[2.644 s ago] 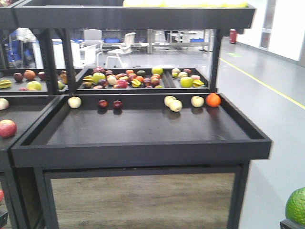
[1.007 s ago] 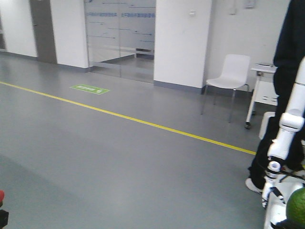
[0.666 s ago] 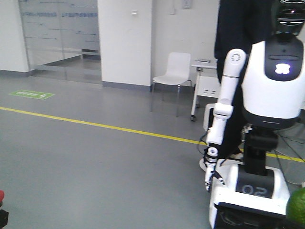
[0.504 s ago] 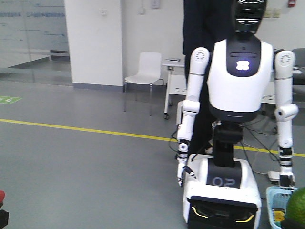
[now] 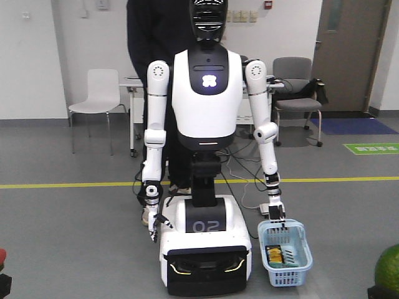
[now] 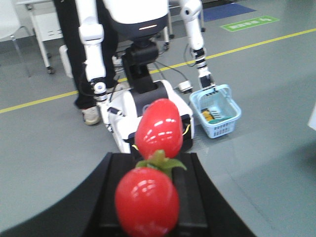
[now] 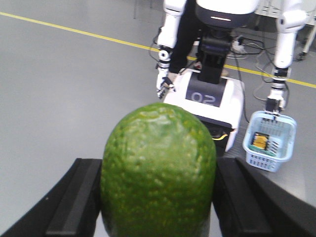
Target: Pick snacks and fruit into basket
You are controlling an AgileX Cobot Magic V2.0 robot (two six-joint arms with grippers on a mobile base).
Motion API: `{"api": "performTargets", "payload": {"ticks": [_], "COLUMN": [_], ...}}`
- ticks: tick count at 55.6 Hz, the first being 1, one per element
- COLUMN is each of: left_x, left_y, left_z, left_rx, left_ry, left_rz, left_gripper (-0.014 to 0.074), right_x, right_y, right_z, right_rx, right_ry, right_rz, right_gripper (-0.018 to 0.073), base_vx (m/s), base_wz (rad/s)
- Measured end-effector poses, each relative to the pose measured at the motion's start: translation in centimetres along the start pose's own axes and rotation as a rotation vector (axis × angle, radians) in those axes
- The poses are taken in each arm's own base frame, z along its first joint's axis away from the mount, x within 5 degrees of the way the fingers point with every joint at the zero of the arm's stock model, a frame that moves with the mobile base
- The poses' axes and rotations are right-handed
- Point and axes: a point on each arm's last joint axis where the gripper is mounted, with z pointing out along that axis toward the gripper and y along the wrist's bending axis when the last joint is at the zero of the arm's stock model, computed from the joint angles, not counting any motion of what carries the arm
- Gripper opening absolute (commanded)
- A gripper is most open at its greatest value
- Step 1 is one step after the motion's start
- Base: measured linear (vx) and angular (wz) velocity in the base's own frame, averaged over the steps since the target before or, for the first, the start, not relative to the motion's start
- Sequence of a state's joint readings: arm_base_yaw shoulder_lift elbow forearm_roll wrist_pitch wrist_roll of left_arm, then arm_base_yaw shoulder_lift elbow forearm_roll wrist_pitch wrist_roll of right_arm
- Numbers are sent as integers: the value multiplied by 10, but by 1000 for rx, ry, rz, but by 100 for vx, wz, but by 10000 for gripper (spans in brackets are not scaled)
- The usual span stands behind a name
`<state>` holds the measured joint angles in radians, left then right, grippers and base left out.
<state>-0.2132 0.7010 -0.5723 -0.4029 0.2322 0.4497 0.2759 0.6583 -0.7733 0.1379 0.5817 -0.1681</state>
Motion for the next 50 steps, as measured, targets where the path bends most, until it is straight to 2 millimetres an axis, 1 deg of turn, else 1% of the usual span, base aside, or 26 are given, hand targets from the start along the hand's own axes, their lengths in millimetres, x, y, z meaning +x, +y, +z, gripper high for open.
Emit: {"api": "performTargets", "payload": {"ticks": [23,50], "left_x": [0,0], "left_y": [0,0], "left_z": [0,0], "left_rx": [0,0], "left_ry": [0,0], "left_rz": [0,0], "left_gripper": [-6,-6], "right_x": [0,0], "right_y": [0,0], "right_z": [0,0], "right_rx": [0,0], "right_ry": [0,0], "right_rz": [0,0], "right_gripper": [-9,-9], "base_vx": [5,11], "base_wz": [-29,-24]}}
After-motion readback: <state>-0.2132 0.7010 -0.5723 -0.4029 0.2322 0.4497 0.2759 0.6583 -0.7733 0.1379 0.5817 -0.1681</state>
